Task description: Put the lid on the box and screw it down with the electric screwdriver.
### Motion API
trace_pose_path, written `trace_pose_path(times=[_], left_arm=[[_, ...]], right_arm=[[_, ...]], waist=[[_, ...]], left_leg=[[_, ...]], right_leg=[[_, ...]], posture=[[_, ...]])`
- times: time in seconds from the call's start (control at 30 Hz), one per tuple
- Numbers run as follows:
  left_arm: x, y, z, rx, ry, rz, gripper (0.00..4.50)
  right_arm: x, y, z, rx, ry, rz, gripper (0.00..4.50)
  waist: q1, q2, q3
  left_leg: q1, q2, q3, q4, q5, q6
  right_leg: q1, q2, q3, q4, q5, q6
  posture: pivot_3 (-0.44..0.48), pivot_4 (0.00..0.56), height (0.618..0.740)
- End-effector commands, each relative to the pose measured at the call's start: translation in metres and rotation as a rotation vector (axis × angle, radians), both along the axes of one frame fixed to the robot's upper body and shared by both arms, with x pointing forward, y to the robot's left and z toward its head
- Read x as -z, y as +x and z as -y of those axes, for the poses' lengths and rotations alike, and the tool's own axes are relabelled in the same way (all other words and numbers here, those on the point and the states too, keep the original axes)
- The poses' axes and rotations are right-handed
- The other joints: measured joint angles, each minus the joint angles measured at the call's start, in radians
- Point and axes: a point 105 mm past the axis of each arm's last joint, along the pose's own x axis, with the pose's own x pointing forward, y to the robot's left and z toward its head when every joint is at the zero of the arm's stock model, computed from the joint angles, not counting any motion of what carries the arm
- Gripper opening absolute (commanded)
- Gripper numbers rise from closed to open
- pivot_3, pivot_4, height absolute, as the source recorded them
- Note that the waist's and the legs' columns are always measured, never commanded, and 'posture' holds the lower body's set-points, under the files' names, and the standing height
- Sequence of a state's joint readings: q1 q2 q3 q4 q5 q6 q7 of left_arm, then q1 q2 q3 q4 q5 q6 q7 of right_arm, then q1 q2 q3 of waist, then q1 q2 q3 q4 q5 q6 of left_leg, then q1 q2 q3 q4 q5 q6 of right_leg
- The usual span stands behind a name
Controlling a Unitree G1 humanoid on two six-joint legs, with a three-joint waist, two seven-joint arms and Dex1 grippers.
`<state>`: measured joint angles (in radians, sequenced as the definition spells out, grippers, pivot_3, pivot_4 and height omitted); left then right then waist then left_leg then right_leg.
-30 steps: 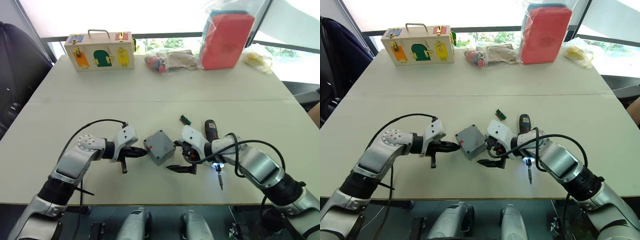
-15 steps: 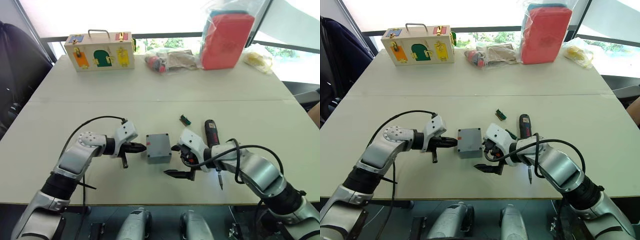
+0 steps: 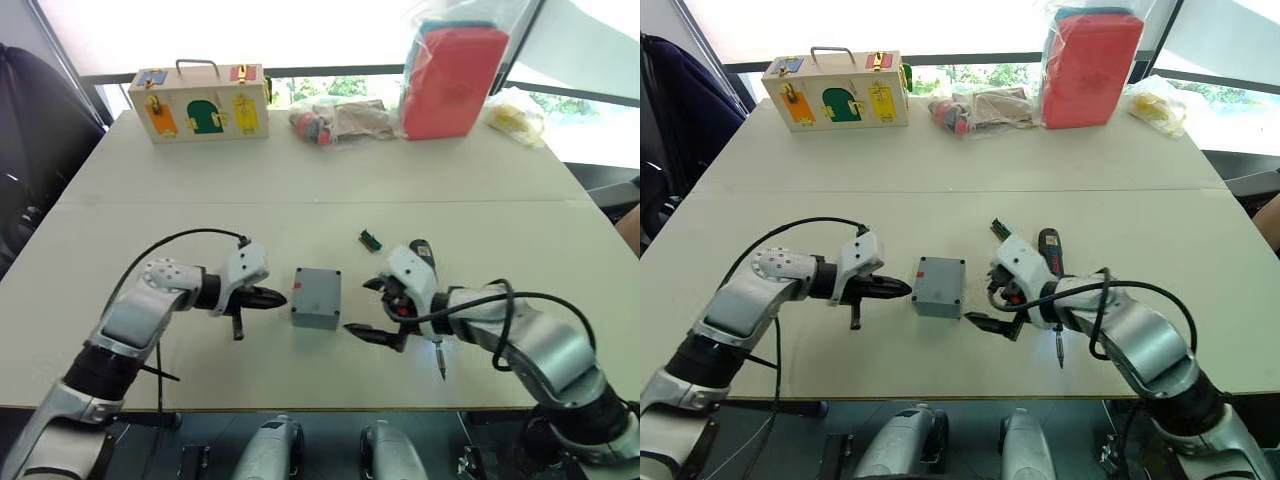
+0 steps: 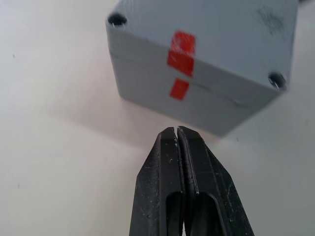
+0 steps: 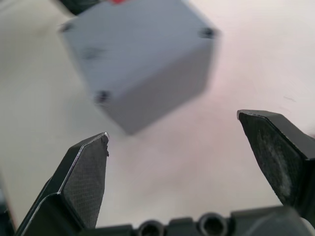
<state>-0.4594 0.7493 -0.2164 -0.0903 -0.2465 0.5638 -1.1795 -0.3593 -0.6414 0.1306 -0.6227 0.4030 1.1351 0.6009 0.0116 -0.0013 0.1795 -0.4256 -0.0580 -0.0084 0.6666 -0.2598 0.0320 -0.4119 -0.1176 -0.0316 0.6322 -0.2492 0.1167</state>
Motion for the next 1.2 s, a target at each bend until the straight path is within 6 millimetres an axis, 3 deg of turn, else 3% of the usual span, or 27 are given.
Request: trace_pose_path(times=[0.03,0.17,0.23,0.37,0.4,0.47,0.77,1.2], left_arm=[[-0.027,0.006,0.002,0.008,-0.053,0.050,0.00],[-0.035,0.011,0.007,0.026,-0.050,0.088,0.00],[-0.043,0.012,0.012,0.042,-0.060,0.109,0.00],[-0.055,0.011,0.018,0.069,-0.060,0.154,0.00],[-0.057,0.011,0.019,0.072,-0.058,0.166,0.00],[-0.067,0.010,0.022,0.082,-0.067,0.190,0.00],[-0.078,0.008,0.026,0.093,-0.079,0.213,0.00],[-0.077,0.011,0.030,0.069,-0.095,0.225,0.00]], right_arm=[[-0.019,0.016,0.009,0.139,0.107,0.063,4.47],[-0.017,0.032,0.021,0.236,0.075,0.082,4.47],[-0.016,0.039,0.028,0.287,0.057,0.084,4.13],[-0.012,0.045,0.036,0.344,0.036,0.062,2.98],[-0.012,0.045,0.037,0.346,0.035,0.060,2.88],[-0.012,0.046,0.036,0.349,0.045,0.049,2.14],[-0.008,0.045,0.031,0.318,0.033,0.020,2.14],[-0.002,0.050,0.029,0.291,-0.004,0.005,2.14]], waist=[[0.002,0.000,0.000],[0.000,0.000,0.000],[-0.001,0.000,0.000],[-0.002,0.000,0.000],[-0.002,0.000,0.000],[-0.002,0.000,0.000],[-0.002,0.000,0.000],[-0.003,0.000,0.000]], left_leg=[[0.000,0.000,0.000,0.000,0.000,0.000],[0.000,-0.001,0.000,0.000,0.000,0.000],[0.000,-0.002,0.000,0.000,0.000,0.000],[0.000,-0.001,0.000,0.000,0.000,0.000],[0.000,-0.001,0.000,0.000,0.000,0.000],[0.000,-0.001,0.000,0.000,0.000,0.000],[0.000,-0.001,0.000,0.000,0.000,0.000],[0.000,-0.001,0.000,0.000,0.000,0.000]], right_leg=[[0.000,0.000,0.000,0.000,0.000,0.000],[0.001,0.000,0.000,0.000,0.000,0.000],[0.000,0.000,0.000,0.000,0.000,0.000],[0.000,0.000,0.000,0.000,0.000,0.000],[0.000,0.001,0.000,0.000,0.000,0.000],[0.000,0.001,0.000,0.000,0.000,0.000],[0.000,0.001,0.000,0.001,0.000,0.000],[0.000,0.001,0.000,0.001,0.000,0.000]], posture=[[0.000,0.150,0.740],[0.000,0.150,0.740],[0.000,0.150,0.740],[0.000,0.150,0.740],[0.000,0.150,0.740],[0.000,0.150,0.740],[0.000,0.150,0.740],[0.000,0.150,0.740]])
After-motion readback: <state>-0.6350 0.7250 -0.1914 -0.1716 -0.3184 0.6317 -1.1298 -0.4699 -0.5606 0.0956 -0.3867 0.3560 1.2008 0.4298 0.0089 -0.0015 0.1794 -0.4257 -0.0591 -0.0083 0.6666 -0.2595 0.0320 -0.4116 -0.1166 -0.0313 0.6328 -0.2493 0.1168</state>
